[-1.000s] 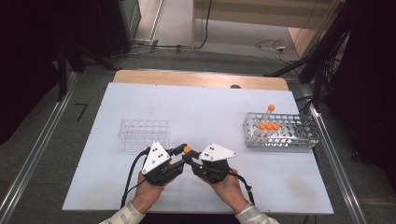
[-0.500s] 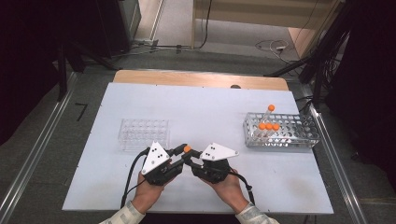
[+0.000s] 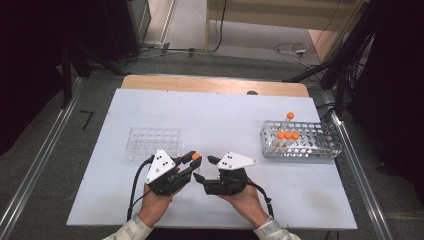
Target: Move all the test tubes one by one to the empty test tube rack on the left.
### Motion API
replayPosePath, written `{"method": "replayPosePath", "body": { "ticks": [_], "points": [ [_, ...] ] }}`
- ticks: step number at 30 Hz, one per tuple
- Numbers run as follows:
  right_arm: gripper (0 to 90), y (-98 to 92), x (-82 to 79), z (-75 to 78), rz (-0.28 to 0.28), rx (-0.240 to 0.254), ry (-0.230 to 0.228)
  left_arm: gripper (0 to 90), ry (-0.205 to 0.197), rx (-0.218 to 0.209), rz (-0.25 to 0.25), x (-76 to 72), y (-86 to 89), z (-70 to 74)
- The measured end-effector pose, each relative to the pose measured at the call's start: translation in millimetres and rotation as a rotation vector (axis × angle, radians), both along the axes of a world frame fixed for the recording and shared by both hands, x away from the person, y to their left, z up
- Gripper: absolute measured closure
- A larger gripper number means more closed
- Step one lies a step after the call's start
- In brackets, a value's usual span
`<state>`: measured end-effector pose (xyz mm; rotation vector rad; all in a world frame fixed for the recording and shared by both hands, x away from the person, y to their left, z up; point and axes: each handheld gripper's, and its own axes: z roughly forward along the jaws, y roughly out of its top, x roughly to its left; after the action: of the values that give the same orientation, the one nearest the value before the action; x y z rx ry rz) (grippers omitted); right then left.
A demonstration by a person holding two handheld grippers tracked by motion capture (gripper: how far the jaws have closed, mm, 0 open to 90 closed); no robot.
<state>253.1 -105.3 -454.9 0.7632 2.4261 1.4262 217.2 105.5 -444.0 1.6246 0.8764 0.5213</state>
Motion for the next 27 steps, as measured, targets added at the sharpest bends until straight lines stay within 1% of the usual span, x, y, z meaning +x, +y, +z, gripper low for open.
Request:
{"method": "replayPosePath", "body": {
  "ticks": [3, 5, 6, 7, 8, 9, 11, 12, 13, 18, 21, 23, 27],
  "points": [
    [26.3, -4.9, 0.1, 0.4, -0.009, -0.008, -0.002, 69.7, -0.002, -0.016, 0.016, 0.7, 7.2, 2.8],
    [25.4, -9.7, -0.1, 0.8, -0.024, -0.006, 0.004, 69.7, 0.0, -0.041, 0.032, 1.8, 13.4, 4.8],
    [24.9, -13.0, 0.7, 0.8, -0.028, -0.008, -0.002, 69.7, 0.004, -0.051, 0.042, 2.3, 16.4, 6.0],
    [24.7, -16.2, 1.5, 0.9, -0.036, -0.007, -0.003, 69.7, 0.002, -0.05, 0.052, 2.9, 19.6, 7.1],
    [24.1, -24.4, 3.6, 1.3, -0.06, -0.005, -0.002, 69.7, 0.001, -0.054, 0.064, 3.4, 22.5, 8.3],
    [24.1, -24.4, 3.6, 1.3, -0.06, -0.005, -0.002, 69.7, 0.001, -0.056, 0.074, 4.1, 26.0, 9.5],
    [23.8, -32.6, 6.0, 1.3, -0.079, 0.002, 0.008, 69.7, 0.004, -0.06, 0.1, 5.2, 33.1, 12.0],
    [23.6, -39.9, 7.5, 1.3, -0.098, 0.002, 0.006, 69.7, -0.002, -0.066, 0.113, 5.7, 36.4, 13.1],
    [23.6, -39.9, 7.5, 1.3, -0.098, 0.002, 0.006, 69.7, -0.008, -0.069, 0.128, 6.0, 39.8, 14.3],
    [23.6, -56.1, 11.7, 4.5, -0.141, 0.009, 0.001, 69.7, -0.022, -0.091, 0.177, 8.2, 55.7, 20.9],
    [23.5, -64.2, 12.9, 6.5, -0.158, 0.016, -0.003, 69.7, -0.034, -0.09, 0.201, 9.4, 62.6, 24.2],
    [23.6, -68.4, 12.7, 6.9, -0.17, 0.014, -0.005, 69.7, -0.037, -0.091, 0.219, 10.8, 66.4, 26.3],
    [23.6, -76.4, 11.9, 6.3, -0.183, 0.007, -0.006, 69.7, -0.057, -0.089, 0.248, 13.1, 72.2, 30.1]
  ]
}}
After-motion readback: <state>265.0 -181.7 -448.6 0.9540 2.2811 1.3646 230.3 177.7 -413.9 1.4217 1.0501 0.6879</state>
